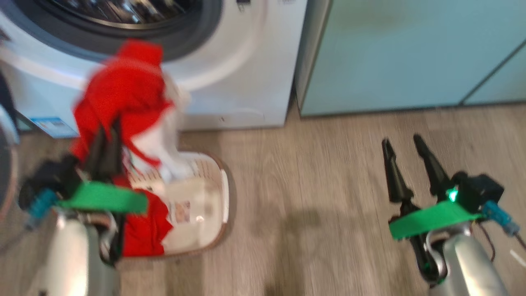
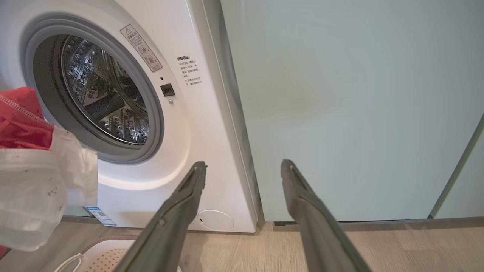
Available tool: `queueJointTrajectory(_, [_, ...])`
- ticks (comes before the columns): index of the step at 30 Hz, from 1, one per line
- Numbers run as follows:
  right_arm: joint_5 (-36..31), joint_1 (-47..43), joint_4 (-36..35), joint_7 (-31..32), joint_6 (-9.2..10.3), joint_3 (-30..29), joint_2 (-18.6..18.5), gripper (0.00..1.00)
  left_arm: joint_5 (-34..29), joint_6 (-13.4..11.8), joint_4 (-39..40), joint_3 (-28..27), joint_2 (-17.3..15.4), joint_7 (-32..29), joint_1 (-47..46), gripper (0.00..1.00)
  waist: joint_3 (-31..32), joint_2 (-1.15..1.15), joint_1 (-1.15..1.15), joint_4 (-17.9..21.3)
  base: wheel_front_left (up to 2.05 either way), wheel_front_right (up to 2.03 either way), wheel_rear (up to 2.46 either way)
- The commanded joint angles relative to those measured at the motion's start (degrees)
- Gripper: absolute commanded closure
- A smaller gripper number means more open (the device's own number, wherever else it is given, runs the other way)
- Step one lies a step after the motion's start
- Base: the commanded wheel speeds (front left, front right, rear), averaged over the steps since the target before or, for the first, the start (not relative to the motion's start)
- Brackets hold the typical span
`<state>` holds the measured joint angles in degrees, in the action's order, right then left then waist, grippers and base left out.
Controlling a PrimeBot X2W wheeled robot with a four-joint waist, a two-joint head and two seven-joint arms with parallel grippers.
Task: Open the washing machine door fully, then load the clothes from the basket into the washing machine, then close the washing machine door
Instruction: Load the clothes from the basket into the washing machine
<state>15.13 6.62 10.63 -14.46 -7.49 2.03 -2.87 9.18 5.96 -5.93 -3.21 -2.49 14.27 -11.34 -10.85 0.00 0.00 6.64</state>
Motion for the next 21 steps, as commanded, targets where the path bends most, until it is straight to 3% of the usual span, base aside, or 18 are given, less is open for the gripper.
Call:
queueJointTrajectory(1, [0.0,2.7,-2.3,-0.5,0.00,1.3,0.0,0.00,-0.5,0.4,2.3,-2.6,-0.7,0.7,-3.4,1.00,-5.3,0.00,0.00,2.0,0.00,0.00,0.00])
queueJointTrajectory(6, [0.6,5.2,-3.1,-0.5,0.00,1.2,0.0,0.00,-2.0,1.0,0.9,-6.3,-3.5,0.7,-12.5,1.00,-11.7,0.00,0.00,4.4,0.00,0.00,0.00])
queueJointTrajectory(12, [2.5,7.9,-4.0,-0.5,0.00,2.3,0.0,0.00,-2.8,1.3,-4.0,-10.1,-9.5,0.7,-27.0,1.00,-19.1,0.00,0.00,8.0,0.00,0.00,0.00])
queueJointTrajectory(21, [5.4,10.5,-5.8,-0.5,0.00,3.5,0.0,0.00,-4.4,1.5,-18.2,-6.1,-18.8,0.3,-48.7,1.00,-27.1,0.00,0.00,11.2,0.00,0.00,0.00])
